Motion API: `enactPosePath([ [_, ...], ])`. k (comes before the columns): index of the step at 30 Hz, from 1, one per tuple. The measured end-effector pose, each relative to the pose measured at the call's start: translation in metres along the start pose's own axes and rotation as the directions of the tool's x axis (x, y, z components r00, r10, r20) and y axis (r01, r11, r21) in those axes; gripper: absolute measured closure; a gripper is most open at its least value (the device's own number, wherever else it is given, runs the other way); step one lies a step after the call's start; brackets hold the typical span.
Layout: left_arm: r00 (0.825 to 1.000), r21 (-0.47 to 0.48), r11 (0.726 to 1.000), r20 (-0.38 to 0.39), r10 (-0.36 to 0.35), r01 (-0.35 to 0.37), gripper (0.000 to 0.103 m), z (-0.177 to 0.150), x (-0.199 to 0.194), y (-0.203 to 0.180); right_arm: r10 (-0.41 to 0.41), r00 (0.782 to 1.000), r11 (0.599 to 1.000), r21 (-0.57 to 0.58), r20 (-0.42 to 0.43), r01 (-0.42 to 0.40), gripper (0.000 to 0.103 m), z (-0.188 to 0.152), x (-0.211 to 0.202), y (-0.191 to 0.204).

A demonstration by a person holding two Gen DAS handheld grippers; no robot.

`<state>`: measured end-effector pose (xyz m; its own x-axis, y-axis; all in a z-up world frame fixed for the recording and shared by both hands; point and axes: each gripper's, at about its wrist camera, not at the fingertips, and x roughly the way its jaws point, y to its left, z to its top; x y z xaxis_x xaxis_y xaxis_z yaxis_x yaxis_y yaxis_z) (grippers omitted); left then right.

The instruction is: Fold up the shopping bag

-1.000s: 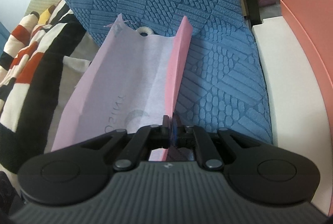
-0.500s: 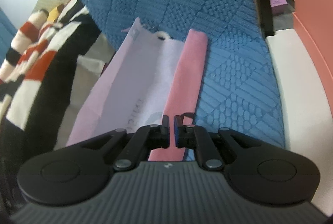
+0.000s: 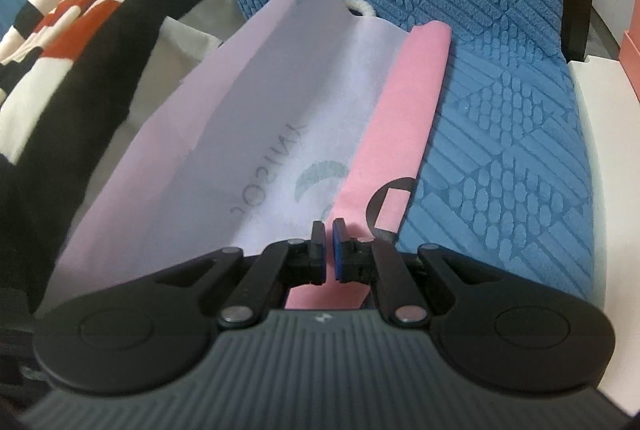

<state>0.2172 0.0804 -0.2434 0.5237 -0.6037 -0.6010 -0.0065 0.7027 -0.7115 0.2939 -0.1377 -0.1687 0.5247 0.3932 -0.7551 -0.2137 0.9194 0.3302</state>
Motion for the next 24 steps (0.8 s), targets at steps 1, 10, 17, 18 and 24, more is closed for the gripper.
enactPosePath([
  [1,1.0,0.027,1.0,0.017,0.013,-0.013,0.092,0.001,-0.004,-0.003,0.004,1.0,1.0,0.008,0.0,-0.004,0.095,0.0,0.0,-0.001],
  [10,1.0,0.151,0.989,0.005,-0.006,0.005,0.092,-0.001,-0.003,-0.019,0.021,1.0,0.998,0.051,-0.004,-0.02,0.099,0.0,0.001,-0.007],
  [17,0.995,0.195,0.978,-0.052,0.085,-0.074,0.092,-0.009,0.018,-0.02,0.018,1.0,0.999,0.047,0.003,-0.018,0.097,0.001,0.0,-0.007],
  [18,0.995,0.19,0.979,-0.052,0.086,-0.075,0.093,-0.009,0.018,-0.019,0.016,1.0,0.999,0.049,0.008,-0.016,0.095,0.002,-0.001,-0.008],
  [24,0.995,0.171,0.982,-0.039,0.086,-0.079,0.093,-0.011,0.017,-0.015,-0.029,0.998,0.994,0.109,0.059,0.023,0.078,0.013,-0.005,-0.023],
])
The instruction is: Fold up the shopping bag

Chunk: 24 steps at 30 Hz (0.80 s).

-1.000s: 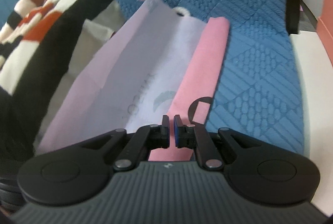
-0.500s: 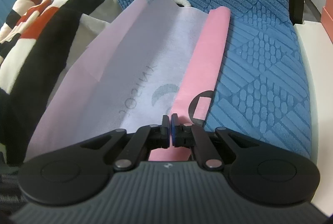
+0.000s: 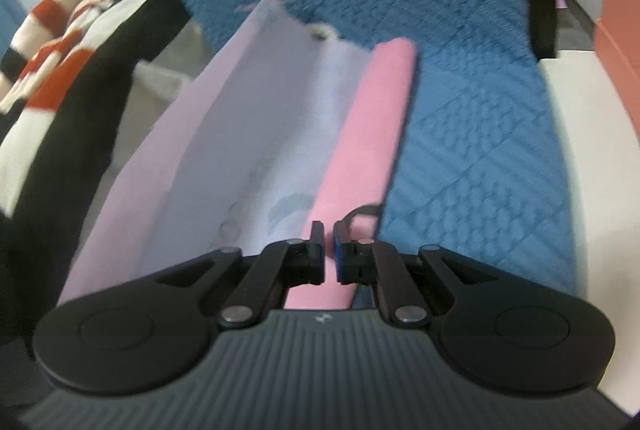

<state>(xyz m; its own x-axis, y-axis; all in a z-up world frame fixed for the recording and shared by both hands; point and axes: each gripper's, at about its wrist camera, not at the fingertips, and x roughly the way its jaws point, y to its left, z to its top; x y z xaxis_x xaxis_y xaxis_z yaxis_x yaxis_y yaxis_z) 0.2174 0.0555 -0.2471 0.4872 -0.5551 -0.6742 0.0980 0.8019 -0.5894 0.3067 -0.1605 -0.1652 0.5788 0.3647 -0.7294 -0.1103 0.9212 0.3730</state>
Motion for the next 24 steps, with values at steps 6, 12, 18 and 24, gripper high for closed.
enactPosePath([
  [6,1.0,-0.013,1.0,0.014,0.006,-0.006,0.093,-0.004,-0.003,0.0,0.0,1.0,0.998,0.058,0.028,-0.001,0.057,0.013,0.004,-0.017],
  [12,1.0,-0.007,1.0,0.022,0.016,-0.016,0.093,-0.004,-0.001,-0.001,0.08,0.997,0.987,0.141,0.008,-0.081,0.058,0.016,0.014,-0.028],
  [18,0.999,-0.018,1.0,0.029,0.013,-0.013,0.093,-0.003,-0.003,0.002,0.153,0.988,0.969,0.2,-0.037,-0.143,0.083,0.009,0.015,-0.028],
  [24,0.999,-0.004,1.0,0.044,0.025,-0.025,0.092,-0.003,-0.005,0.002,0.156,0.987,0.974,0.171,-0.042,-0.147,0.094,0.003,0.006,-0.024],
])
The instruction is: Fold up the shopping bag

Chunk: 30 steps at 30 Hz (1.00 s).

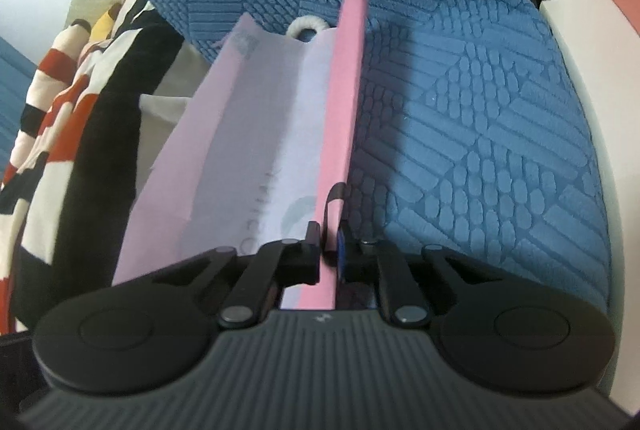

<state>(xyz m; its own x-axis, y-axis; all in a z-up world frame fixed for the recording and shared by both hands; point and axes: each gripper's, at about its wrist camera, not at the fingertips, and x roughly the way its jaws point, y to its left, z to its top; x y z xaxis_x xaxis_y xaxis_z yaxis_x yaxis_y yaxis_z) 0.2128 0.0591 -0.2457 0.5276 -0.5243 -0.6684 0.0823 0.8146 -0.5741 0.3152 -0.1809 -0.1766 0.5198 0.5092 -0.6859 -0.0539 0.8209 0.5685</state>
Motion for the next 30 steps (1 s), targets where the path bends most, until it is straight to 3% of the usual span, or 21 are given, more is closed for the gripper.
enactPosePath([
  [2,1.0,-0.002,1.0,0.002,0.005,-0.005,0.089,0.0,0.0,0.001,-0.005,1.0,1.0,-0.01,0.001,0.005,0.094,-0.001,-0.002,0.001],
  [7,1.0,0.005,1.0,0.013,-0.003,0.003,0.068,0.0,-0.003,-0.002,-0.02,1.0,0.998,-0.058,-0.002,0.02,0.094,-0.006,-0.003,0.008],
  [12,1.0,0.088,0.996,0.03,0.005,-0.008,0.055,-0.001,-0.006,-0.016,-0.019,1.0,0.998,-0.058,-0.009,0.018,0.094,-0.009,-0.002,0.01],
  [19,0.994,0.276,0.955,0.042,0.098,-0.106,0.055,-0.01,0.002,-0.043,-0.011,1.0,0.999,-0.043,-0.011,0.01,0.095,-0.011,-0.008,0.009],
  [24,0.98,0.413,0.888,0.075,0.187,-0.201,0.055,-0.022,0.009,-0.062,-0.024,1.0,0.999,-0.044,-0.01,0.024,0.096,-0.011,-0.015,0.008],
  [26,0.975,0.46,0.86,0.087,0.204,-0.221,0.057,-0.027,0.011,-0.067,-0.036,0.999,0.999,-0.035,-0.011,0.035,0.096,-0.011,-0.018,0.005],
  [30,0.974,0.486,0.845,0.101,0.202,-0.225,0.077,-0.03,0.01,-0.073,-0.071,0.997,0.997,-0.038,-0.01,0.07,0.096,-0.011,-0.02,0.002],
])
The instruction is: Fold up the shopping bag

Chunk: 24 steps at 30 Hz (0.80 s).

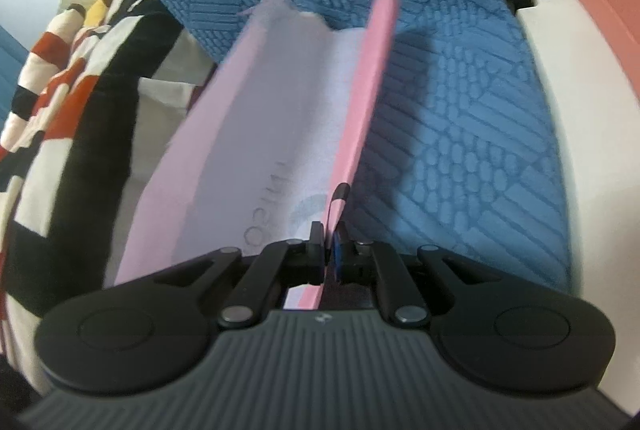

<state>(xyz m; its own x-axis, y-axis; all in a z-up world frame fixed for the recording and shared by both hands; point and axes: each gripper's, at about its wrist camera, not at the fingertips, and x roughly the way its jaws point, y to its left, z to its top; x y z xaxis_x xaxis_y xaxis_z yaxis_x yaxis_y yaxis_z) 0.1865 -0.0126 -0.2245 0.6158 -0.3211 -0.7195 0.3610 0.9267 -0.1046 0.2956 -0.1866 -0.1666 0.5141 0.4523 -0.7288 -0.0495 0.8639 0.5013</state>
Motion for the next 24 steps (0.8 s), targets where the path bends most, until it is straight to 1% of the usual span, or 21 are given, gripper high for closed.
enactPosePath([
  [1,1.0,-0.006,1.0,0.005,-0.008,0.008,0.082,0.0,-0.001,0.001,-0.011,1.0,1.0,0.005,0.003,0.011,0.096,0.0,-0.002,-0.003],
  [2,1.0,-0.024,1.0,0.009,-0.018,0.018,0.082,0.0,-0.002,0.004,-0.011,1.0,1.0,0.005,0.003,0.011,0.095,0.0,-0.002,-0.003],
  [4,0.999,-0.07,0.997,0.02,-0.027,0.029,0.088,-0.001,-0.002,0.007,-0.009,1.0,1.0,0.015,0.008,0.009,0.093,0.001,-0.004,-0.005],
  [6,0.998,-0.138,0.989,0.021,-0.06,0.062,0.089,-0.001,-0.001,0.014,-0.019,1.0,1.0,-0.002,0.015,0.019,0.092,0.001,-0.006,-0.003],
  [8,0.994,-0.228,0.968,0.026,-0.103,0.106,0.09,-0.001,-0.001,0.026,-0.024,1.0,1.0,-0.011,0.02,0.024,0.09,0.001,-0.007,-0.001],
  [10,0.991,-0.301,0.945,0.031,-0.128,0.131,0.092,-0.001,0.001,0.037,-0.011,1.0,0.999,-0.034,0.029,0.012,0.087,0.001,-0.011,0.003],
  [12,0.986,-0.374,0.913,0.035,-0.161,0.163,0.093,-0.003,0.004,0.049,-0.005,1.0,1.0,-0.03,0.026,0.006,0.081,0.001,-0.011,0.003],
  [14,0.979,-0.449,0.872,0.039,-0.198,0.194,0.093,-0.004,0.008,0.063,0.007,0.999,1.0,-0.004,0.043,-0.007,0.078,0.002,-0.013,0.004],
  [16,0.973,-0.519,0.827,0.043,-0.225,0.214,0.093,-0.008,0.013,0.076,0.023,0.998,1.0,-0.004,0.057,-0.023,0.078,0.002,-0.015,0.006],
  [20,0.966,-0.622,0.751,0.041,-0.255,0.225,0.093,-0.017,0.021,0.096,0.007,0.997,1.0,-0.015,0.075,-0.006,0.078,0.001,-0.012,0.012],
  [22,0.956,-0.671,0.697,0.059,-0.289,0.252,0.093,-0.021,0.026,0.106,-0.001,0.998,0.999,-0.035,0.066,0.003,0.078,-0.001,-0.006,0.018],
  [23,0.953,-0.682,0.684,0.062,-0.298,0.258,0.093,-0.022,0.027,0.109,-0.007,0.998,0.999,-0.047,0.055,0.01,0.079,-0.001,-0.002,0.021],
  [24,0.952,-0.686,0.679,0.063,-0.301,0.26,0.093,-0.022,0.027,0.11,-0.015,0.999,0.998,-0.063,0.047,0.018,0.08,-0.003,0.002,0.024],
])
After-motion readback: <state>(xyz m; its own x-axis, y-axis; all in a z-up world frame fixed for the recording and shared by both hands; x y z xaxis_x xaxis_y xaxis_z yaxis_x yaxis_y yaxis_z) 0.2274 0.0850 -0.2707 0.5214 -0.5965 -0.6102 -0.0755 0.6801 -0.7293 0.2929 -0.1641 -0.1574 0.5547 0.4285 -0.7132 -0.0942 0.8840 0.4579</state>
